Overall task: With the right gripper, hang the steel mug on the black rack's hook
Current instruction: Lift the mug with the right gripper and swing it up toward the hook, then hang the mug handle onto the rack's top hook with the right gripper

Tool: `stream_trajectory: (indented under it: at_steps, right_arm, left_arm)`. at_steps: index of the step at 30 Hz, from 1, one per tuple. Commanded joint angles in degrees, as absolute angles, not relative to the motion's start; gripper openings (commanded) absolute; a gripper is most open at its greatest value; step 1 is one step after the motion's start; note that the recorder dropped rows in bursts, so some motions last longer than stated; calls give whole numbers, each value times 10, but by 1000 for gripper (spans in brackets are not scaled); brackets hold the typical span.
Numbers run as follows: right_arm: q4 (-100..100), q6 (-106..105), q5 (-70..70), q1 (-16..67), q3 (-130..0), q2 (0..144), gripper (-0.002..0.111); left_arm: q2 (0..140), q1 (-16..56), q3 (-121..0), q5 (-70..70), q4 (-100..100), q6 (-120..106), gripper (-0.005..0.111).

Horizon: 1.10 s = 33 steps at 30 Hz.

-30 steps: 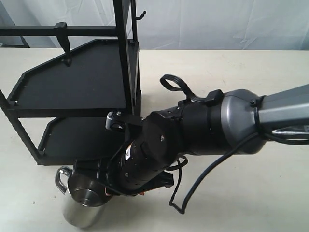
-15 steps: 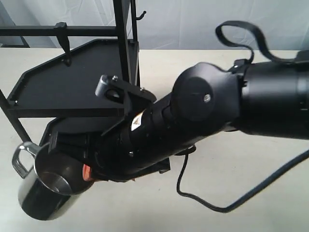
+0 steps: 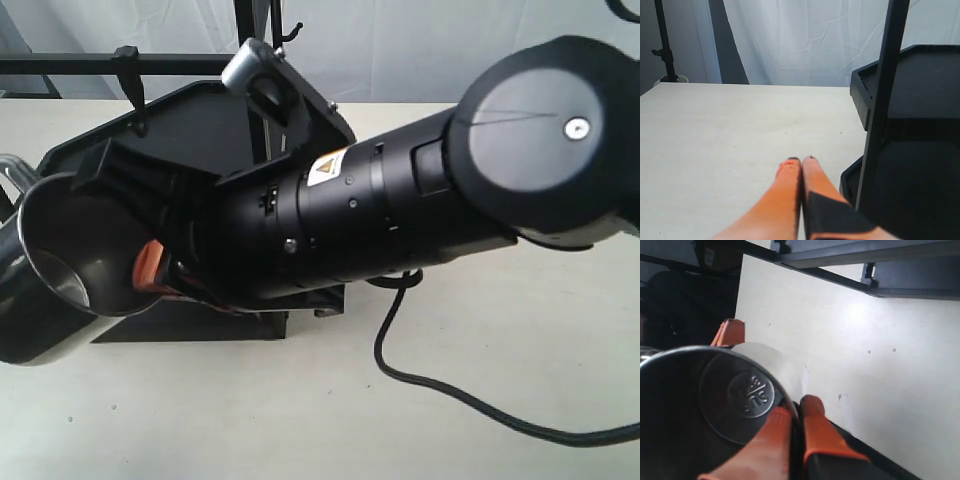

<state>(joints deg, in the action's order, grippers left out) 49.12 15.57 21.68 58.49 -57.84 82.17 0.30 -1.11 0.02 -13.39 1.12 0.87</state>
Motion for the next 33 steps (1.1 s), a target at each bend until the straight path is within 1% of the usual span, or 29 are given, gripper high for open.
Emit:
stream_trajectory:
  at_steps: [1,10,14,20,33]
  right_arm:
    - [486,155,217,580,-579,797,-1]
    - [508,179,177,580,-519,789,-1]
    - [506,179,157,576,-511,768,-1]
    - [506,179,135,549,-490,754,-1]
    - [510,179,80,543,-488,764,-1]
  left_arm:
    - [0,-11,0,-132,12,10,2]
    - [0,-11,0,-132,12,10,2]
    - [0,-11,0,-132,12,10,2]
    - [0,-11,0,-132,12,10,2]
    - [0,-11,0,-132,12,10,2]
